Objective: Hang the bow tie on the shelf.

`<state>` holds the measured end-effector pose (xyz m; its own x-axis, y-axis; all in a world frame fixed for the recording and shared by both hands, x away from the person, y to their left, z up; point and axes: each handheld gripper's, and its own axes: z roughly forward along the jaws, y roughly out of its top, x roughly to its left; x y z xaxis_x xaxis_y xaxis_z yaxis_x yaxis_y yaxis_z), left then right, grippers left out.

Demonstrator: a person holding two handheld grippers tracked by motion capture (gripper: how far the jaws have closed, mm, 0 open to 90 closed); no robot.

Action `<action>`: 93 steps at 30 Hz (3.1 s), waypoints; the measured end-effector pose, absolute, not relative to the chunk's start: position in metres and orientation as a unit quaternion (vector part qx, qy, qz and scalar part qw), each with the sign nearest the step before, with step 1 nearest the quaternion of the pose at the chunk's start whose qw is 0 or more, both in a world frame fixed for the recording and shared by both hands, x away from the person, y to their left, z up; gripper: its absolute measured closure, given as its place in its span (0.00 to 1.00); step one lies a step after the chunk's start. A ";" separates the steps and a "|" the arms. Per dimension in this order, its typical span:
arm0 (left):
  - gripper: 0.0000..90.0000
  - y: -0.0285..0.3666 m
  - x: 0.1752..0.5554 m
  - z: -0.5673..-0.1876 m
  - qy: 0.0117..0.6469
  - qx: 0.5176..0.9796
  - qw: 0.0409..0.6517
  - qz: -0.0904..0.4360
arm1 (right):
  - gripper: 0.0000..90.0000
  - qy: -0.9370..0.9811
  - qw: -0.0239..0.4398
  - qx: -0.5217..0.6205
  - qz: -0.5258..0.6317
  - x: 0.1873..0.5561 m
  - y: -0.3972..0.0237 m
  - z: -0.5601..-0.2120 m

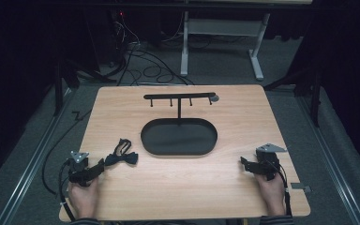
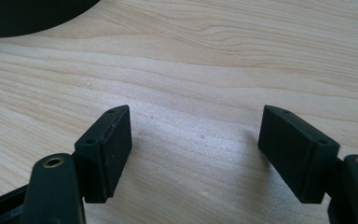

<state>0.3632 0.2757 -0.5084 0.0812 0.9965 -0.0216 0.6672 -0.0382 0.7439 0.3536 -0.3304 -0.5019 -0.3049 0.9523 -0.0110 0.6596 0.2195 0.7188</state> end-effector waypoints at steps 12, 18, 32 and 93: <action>0.40 0.275 0.363 -0.508 0.622 0.668 0.306 0.269 | 0.30 0.745 0.235 0.541 0.312 0.354 -0.330 -0.502; 0.39 0.276 0.363 -0.508 0.622 0.669 0.307 0.268 | 0.30 0.744 0.236 0.542 0.311 0.354 -0.330 -0.502; 0.39 0.277 0.364 -0.509 0.620 0.669 0.312 0.265 | 0.29 0.744 0.236 0.543 0.310 0.354 -0.330 -0.502; 0.59 0.233 0.411 -0.457 0.534 0.729 0.365 0.226 | 0.29 0.743 0.235 0.543 0.312 0.354 -0.330 -0.502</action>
